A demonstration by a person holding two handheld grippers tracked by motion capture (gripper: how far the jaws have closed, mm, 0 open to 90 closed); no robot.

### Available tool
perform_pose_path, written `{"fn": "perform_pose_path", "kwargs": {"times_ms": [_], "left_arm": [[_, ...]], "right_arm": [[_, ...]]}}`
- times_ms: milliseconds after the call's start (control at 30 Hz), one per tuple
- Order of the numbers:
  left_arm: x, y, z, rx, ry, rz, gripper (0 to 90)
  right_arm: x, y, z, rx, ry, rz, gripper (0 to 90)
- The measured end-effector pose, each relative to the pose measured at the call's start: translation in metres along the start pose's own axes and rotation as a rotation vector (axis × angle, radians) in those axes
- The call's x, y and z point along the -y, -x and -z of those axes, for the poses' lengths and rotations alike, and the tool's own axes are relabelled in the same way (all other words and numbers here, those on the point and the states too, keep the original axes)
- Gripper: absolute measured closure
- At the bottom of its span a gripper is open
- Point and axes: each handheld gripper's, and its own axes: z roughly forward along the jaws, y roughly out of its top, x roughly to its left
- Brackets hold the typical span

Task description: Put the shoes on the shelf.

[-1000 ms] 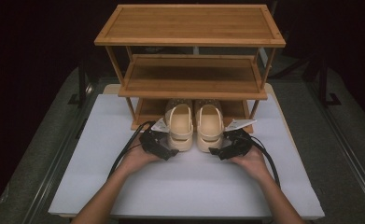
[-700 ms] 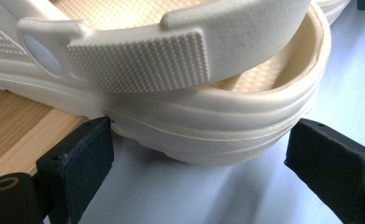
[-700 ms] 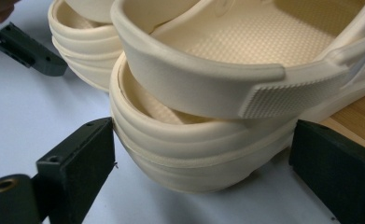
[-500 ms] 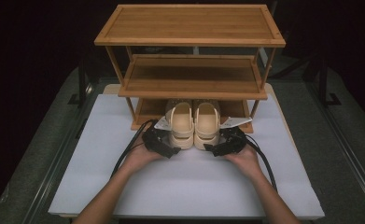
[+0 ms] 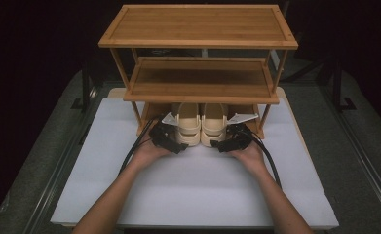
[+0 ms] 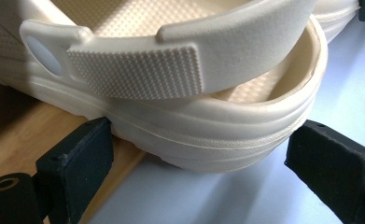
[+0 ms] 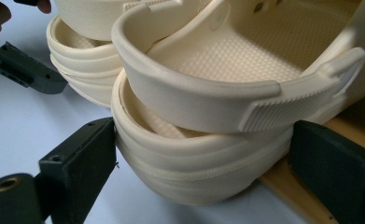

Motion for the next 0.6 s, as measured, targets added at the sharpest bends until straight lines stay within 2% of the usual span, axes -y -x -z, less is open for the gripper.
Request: {"fn": "perform_pose_path", "kwargs": {"times_ms": [100,233,333,500,600], "left_arm": [[-0.003,-0.005,-0.003,-0.009,0.004,-0.002,7.2],[-0.009,-0.015,-0.009,-0.020,0.001,0.006,7.2],[-0.009,-0.020,-0.014,-0.030,0.009,0.030,7.2],[-0.016,-0.026,-0.020,-0.058,0.003,0.019,7.2],[-0.017,-0.028,-0.022,-0.073,-0.002,0.023,7.3]], "right_arm": [[-0.003,0.004,-0.003,0.002,0.004,0.002,7.9],[-0.010,0.011,-0.011,0.031,0.016,0.012,8.4],[-0.011,0.014,-0.015,0.051,0.034,0.020,9.1],[-0.015,0.016,-0.021,0.099,0.044,0.039,11.4],[-0.017,0.017,-0.023,0.113,0.043,0.032,12.4]]}}
